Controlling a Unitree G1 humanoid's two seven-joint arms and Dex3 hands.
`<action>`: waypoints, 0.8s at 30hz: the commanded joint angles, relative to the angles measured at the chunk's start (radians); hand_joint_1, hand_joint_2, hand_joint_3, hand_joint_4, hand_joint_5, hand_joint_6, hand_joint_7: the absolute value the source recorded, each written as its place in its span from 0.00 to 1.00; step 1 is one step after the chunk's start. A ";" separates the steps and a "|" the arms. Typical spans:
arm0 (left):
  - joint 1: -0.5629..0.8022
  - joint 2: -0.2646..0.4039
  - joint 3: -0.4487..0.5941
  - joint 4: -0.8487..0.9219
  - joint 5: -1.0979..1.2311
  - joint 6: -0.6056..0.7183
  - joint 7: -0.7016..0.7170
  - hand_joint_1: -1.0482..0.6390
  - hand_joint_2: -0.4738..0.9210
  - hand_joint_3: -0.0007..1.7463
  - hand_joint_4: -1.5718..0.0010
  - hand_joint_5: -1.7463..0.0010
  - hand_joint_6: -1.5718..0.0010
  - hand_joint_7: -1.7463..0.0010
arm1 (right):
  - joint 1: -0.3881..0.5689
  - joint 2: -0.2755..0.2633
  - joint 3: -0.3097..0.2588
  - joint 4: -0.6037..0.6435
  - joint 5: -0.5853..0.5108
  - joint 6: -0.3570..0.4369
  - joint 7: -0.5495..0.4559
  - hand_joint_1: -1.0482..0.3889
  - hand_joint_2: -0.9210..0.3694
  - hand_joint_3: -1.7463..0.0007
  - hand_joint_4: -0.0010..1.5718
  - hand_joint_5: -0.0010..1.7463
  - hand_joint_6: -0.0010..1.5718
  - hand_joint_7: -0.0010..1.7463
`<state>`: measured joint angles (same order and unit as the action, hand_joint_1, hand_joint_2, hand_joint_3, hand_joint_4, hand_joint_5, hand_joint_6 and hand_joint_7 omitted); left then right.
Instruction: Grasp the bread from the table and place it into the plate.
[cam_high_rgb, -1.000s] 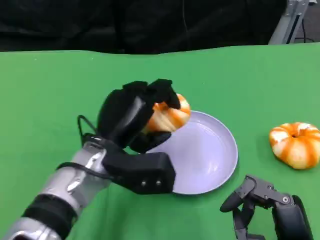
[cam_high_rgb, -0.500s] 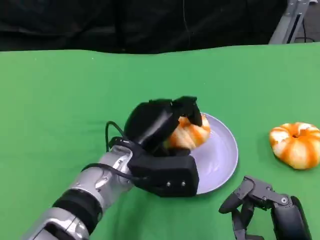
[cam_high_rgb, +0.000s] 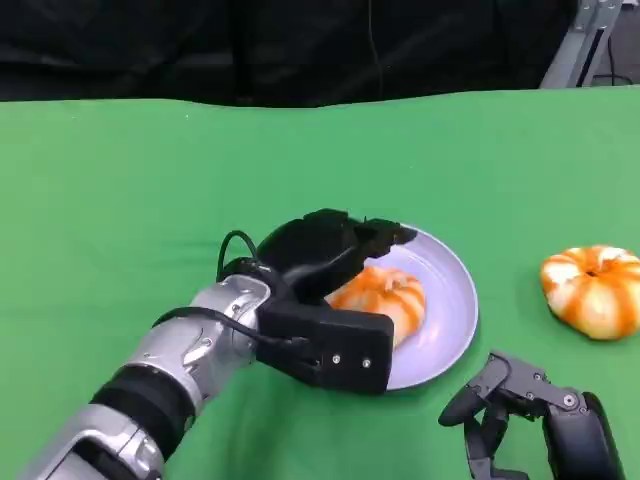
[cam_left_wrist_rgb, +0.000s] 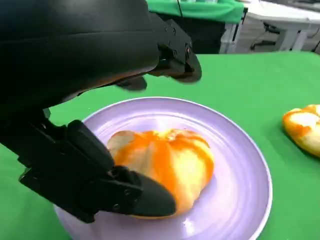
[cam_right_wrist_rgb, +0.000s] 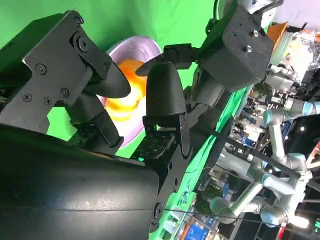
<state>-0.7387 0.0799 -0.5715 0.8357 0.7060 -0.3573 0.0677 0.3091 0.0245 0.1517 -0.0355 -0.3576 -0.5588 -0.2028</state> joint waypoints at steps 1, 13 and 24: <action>-0.001 0.022 -0.003 -0.029 0.002 0.017 -0.031 0.13 1.00 0.28 1.00 0.96 0.97 0.97 | 0.002 -0.009 -0.004 -0.007 0.010 -0.006 -0.005 0.80 0.51 0.16 0.58 1.00 0.54 0.77; 0.054 0.067 0.035 -0.115 -0.037 -0.005 -0.035 0.11 1.00 0.29 1.00 0.98 0.97 0.98 | 0.007 -0.006 0.000 -0.012 0.013 -0.003 -0.005 0.81 0.51 0.17 0.58 1.00 0.54 0.77; 0.204 0.140 0.164 -0.305 -0.151 -0.099 -0.027 0.28 1.00 0.20 0.82 0.82 0.80 0.94 | 0.013 -0.008 0.004 -0.022 0.003 0.000 -0.011 0.79 0.52 0.15 0.59 1.00 0.54 0.77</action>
<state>-0.5356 0.2170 -0.4157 0.5515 0.5647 -0.4506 0.0495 0.3165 0.0248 0.1624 -0.0461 -0.3567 -0.5585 -0.2064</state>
